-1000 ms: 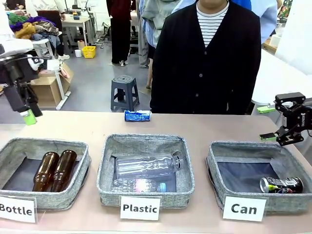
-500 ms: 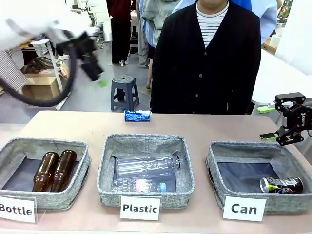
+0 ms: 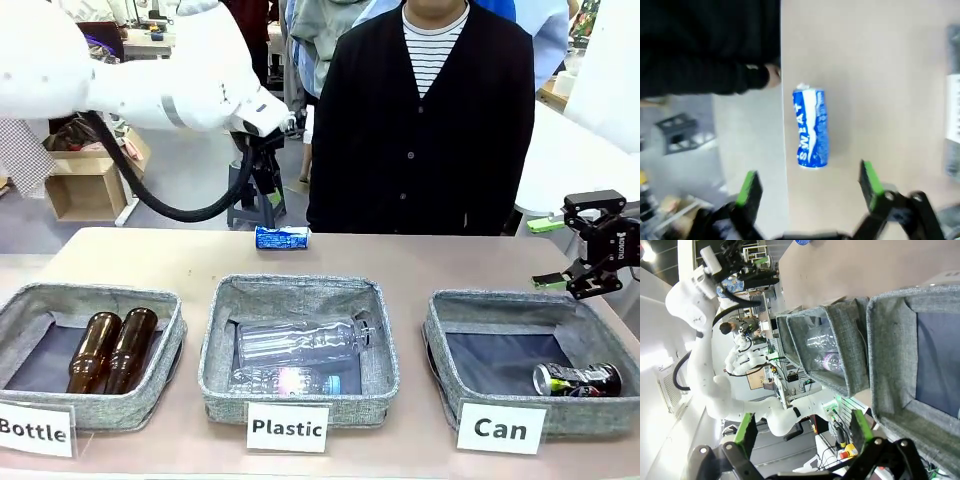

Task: Sort the can waste into the basket.
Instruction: Pick up the can waste from the table and place it in the right Fabric basket.

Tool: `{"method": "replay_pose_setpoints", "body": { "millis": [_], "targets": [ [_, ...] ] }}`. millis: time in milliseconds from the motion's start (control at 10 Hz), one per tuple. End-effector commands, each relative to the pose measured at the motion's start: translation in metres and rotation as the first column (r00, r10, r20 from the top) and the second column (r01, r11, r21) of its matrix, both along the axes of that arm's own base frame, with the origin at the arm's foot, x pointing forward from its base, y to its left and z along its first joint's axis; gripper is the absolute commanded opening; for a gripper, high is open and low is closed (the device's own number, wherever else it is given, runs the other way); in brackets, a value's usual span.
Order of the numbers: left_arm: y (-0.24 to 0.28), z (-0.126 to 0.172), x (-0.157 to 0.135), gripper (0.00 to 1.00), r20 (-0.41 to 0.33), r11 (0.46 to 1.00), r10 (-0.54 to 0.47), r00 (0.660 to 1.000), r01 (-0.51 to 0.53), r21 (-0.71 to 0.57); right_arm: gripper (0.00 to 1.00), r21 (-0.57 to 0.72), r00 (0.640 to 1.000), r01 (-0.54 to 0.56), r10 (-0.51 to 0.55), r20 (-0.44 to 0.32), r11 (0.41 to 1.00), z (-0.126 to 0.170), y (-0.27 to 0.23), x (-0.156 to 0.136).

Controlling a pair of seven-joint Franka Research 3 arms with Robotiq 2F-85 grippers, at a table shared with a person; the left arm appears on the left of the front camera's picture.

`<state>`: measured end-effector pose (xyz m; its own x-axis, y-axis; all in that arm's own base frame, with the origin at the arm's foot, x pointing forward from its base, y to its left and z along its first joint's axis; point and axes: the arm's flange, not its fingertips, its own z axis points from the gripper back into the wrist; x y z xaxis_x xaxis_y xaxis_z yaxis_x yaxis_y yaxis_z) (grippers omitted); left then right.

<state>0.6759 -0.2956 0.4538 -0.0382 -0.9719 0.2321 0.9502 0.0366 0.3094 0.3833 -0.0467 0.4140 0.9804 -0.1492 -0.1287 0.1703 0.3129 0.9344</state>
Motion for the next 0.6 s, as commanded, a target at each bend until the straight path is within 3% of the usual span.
{"method": "replay_pose_setpoints", "body": {
  "millis": [0,300,500],
  "targets": [
    [-0.023,-0.004,0.028,1.00,-0.044,0.999,0.016,0.999,-0.014,0.036,1.00,-0.003,1.000,-0.001,0.001,0.008,1.000,0.001,0.001,0.000],
    [-0.036,-0.055,0.053,1.00,-0.127,0.991,0.084,0.988,-0.069,0.116,1.00,-0.003,1.000,-0.001,0.001,0.008,1.000,0.001,0.001,0.000],
    [-0.039,-0.079,0.063,1.00,-0.127,0.983,0.103,0.986,-0.081,0.167,1.00,-0.003,1.000,-0.001,0.001,0.008,1.000,0.001,0.001,0.000]
  ]
}}
